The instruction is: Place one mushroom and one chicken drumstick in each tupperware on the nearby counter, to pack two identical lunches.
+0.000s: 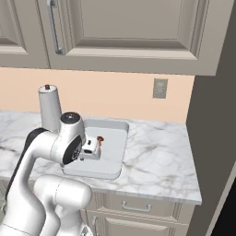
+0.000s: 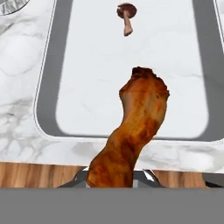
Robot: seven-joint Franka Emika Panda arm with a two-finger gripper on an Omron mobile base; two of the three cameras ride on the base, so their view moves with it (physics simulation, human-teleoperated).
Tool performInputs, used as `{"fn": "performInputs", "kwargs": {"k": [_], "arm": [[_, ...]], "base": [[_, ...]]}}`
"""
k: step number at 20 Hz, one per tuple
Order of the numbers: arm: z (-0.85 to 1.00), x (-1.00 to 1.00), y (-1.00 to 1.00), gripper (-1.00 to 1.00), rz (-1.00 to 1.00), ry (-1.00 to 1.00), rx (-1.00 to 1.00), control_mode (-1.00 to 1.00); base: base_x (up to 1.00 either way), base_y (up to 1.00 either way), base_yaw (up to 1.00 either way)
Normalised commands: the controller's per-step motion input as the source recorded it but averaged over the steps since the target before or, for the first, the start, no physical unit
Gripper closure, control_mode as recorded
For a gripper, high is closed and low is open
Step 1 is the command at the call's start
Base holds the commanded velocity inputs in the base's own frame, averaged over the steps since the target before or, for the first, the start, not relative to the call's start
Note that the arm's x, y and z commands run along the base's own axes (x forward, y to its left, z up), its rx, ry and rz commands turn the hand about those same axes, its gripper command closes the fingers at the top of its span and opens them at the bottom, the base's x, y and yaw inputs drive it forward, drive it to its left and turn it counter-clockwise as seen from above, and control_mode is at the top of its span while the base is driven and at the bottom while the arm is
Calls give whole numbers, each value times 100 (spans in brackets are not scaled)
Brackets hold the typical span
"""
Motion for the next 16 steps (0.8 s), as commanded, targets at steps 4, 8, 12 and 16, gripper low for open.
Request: {"fn": "performInputs", "kwargs": {"k": [4,8,12,16], "arm": [[-33,31,0,100,-14,6,0,-100],[-27,46,0,100,-6,0,0,-100],[-34,52,-1,100,0,1,0,-100],[-40,37,-5,100,0,4,0,-100]], "base": [[0,0,0],[0,0,0],[0,0,0],[0,0,0]]}}
